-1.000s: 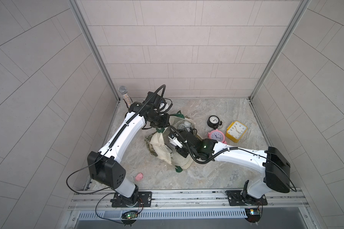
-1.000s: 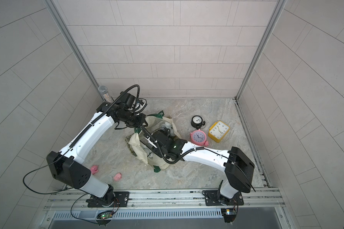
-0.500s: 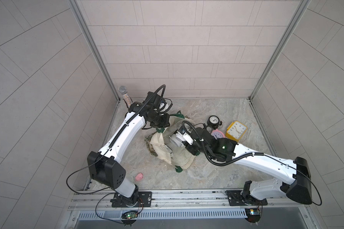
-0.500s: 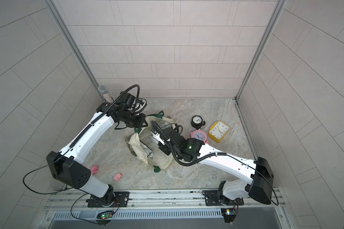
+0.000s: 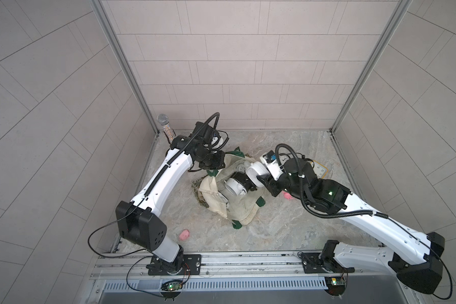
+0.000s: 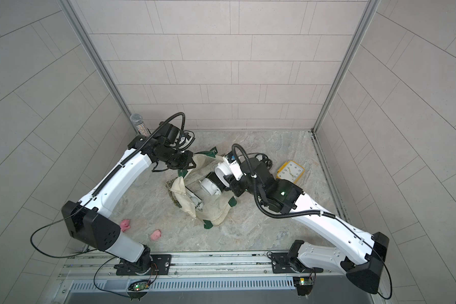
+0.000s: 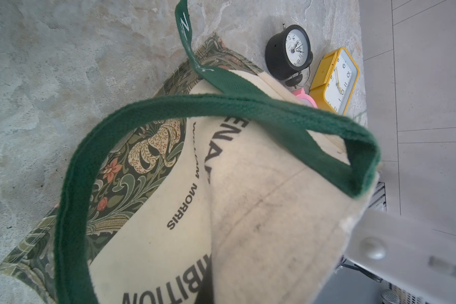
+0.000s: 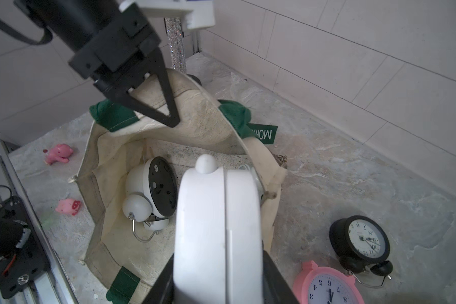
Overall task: Take the alarm clock out of the canvas bag
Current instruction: Place the alarm at the center of the board.
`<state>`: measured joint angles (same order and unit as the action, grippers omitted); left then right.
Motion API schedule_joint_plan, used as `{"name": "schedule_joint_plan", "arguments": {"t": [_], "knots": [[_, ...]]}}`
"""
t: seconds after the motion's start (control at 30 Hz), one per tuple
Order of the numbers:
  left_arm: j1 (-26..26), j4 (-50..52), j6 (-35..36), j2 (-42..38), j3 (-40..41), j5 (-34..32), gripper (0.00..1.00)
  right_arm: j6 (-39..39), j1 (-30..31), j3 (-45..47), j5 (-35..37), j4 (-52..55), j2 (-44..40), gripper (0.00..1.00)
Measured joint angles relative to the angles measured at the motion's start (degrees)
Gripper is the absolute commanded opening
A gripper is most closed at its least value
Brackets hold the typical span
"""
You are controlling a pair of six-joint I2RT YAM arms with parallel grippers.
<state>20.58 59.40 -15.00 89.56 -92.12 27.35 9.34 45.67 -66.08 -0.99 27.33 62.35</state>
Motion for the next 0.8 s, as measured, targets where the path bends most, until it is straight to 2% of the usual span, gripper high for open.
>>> {"name": "schedule_joint_plan", "arguments": {"t": [0.43, 0.63, 0.8], "knots": [[0.0, 0.0, 0.0, 0.0, 0.0, 0.0, 0.0, 16.2, -24.6, 0.5, -17.0, 1.6, -10.8, 0.23], [0.0, 0.0, 0.0, 0.0, 0.0, 0.0, 0.0, 23.3, -37.2, 6.3, -23.7, 2.3, -13.5, 0.22], [0.0, 0.0, 0.0, 0.0, 0.0, 0.0, 0.0, 27.9, -42.8, 13.9, -29.7, 1.9, -13.4, 0.22]]}}
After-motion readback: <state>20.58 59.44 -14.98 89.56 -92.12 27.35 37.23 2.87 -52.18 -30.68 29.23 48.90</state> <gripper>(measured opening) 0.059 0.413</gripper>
